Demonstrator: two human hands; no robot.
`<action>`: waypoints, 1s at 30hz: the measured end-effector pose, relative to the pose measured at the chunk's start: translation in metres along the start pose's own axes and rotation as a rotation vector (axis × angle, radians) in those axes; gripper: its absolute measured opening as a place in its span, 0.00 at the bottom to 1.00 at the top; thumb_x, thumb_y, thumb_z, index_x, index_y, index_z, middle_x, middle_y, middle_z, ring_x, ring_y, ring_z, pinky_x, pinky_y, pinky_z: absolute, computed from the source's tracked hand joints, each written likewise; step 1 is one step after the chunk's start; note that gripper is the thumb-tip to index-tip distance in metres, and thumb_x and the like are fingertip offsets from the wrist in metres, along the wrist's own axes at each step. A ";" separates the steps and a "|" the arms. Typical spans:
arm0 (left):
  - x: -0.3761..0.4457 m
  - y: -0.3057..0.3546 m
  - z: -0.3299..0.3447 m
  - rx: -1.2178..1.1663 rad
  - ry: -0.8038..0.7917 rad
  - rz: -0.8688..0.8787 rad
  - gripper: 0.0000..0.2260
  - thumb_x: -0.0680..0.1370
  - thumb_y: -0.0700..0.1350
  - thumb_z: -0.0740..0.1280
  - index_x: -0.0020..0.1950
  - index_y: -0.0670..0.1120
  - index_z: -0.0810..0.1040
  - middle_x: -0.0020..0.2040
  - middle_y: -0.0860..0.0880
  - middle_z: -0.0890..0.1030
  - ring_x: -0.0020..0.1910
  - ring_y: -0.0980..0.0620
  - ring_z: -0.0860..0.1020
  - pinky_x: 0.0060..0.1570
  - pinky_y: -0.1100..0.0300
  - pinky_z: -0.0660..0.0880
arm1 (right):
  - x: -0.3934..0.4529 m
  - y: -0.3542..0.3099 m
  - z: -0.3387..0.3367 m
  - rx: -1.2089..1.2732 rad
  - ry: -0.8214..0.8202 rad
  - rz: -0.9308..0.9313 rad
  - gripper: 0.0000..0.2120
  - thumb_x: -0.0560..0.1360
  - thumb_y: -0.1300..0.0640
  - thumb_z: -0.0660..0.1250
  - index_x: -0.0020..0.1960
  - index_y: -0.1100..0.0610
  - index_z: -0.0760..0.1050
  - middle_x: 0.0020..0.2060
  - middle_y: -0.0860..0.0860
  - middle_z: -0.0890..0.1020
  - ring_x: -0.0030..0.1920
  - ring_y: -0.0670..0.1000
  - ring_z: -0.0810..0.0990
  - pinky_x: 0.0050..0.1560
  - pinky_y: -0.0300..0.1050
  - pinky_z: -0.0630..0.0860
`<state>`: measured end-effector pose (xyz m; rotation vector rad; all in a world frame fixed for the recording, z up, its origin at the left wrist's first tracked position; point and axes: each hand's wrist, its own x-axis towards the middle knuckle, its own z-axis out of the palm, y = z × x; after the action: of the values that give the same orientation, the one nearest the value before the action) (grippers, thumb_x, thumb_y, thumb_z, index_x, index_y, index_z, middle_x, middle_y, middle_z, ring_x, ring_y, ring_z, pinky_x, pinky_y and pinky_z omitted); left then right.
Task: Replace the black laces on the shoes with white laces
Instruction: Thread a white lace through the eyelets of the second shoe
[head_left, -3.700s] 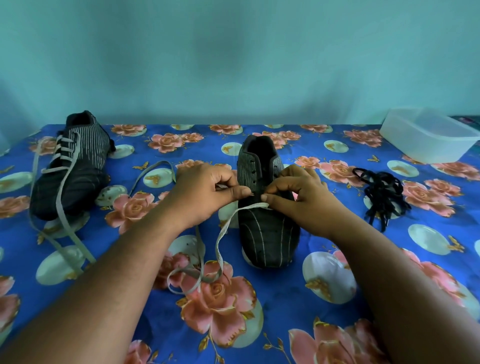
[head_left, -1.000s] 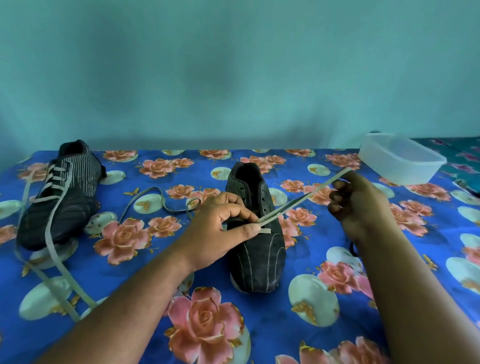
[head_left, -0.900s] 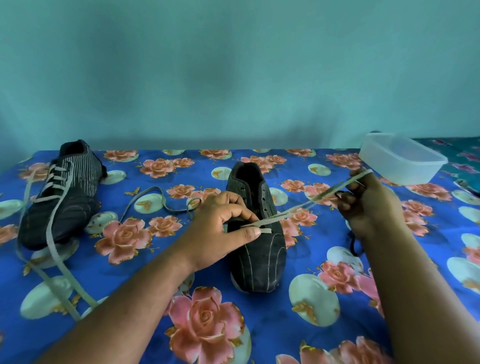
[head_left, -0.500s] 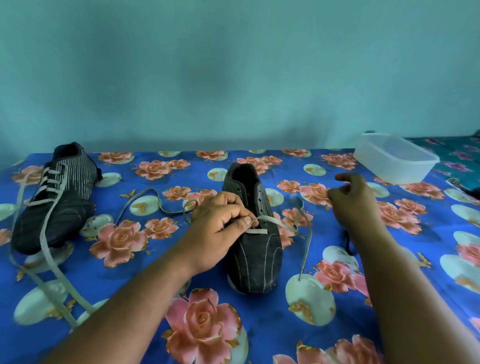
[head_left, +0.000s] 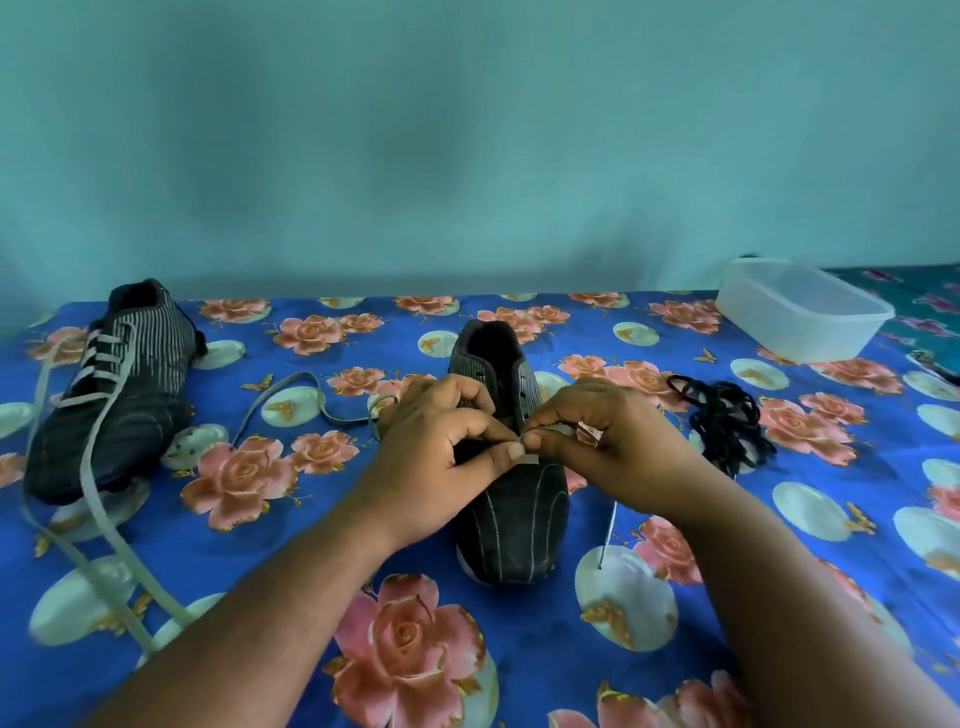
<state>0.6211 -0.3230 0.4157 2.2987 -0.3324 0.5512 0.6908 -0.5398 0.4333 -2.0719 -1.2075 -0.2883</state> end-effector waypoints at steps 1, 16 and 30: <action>0.000 0.000 -0.001 0.013 0.015 0.011 0.16 0.73 0.67 0.65 0.44 0.58 0.85 0.53 0.63 0.74 0.59 0.56 0.71 0.60 0.54 0.63 | -0.001 0.000 -0.002 0.089 -0.025 0.051 0.05 0.80 0.53 0.71 0.49 0.54 0.84 0.41 0.45 0.84 0.43 0.49 0.80 0.45 0.47 0.76; -0.002 0.004 -0.003 -0.181 -0.019 -0.069 0.23 0.74 0.73 0.62 0.56 0.60 0.81 0.58 0.63 0.75 0.67 0.56 0.71 0.67 0.43 0.68 | -0.006 -0.002 -0.015 0.240 -0.043 0.230 0.12 0.82 0.56 0.66 0.40 0.55 0.80 0.34 0.45 0.80 0.37 0.44 0.77 0.41 0.39 0.73; 0.007 -0.018 -0.012 -0.155 0.138 -0.170 0.18 0.77 0.66 0.65 0.46 0.52 0.83 0.47 0.54 0.77 0.51 0.51 0.77 0.54 0.46 0.76 | -0.004 0.003 -0.021 0.417 0.035 0.278 0.14 0.81 0.53 0.65 0.41 0.60 0.81 0.34 0.55 0.82 0.36 0.52 0.80 0.42 0.44 0.77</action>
<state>0.6308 -0.3024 0.4153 2.1030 -0.1069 0.5735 0.6947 -0.5581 0.4451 -1.8260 -0.8563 0.0555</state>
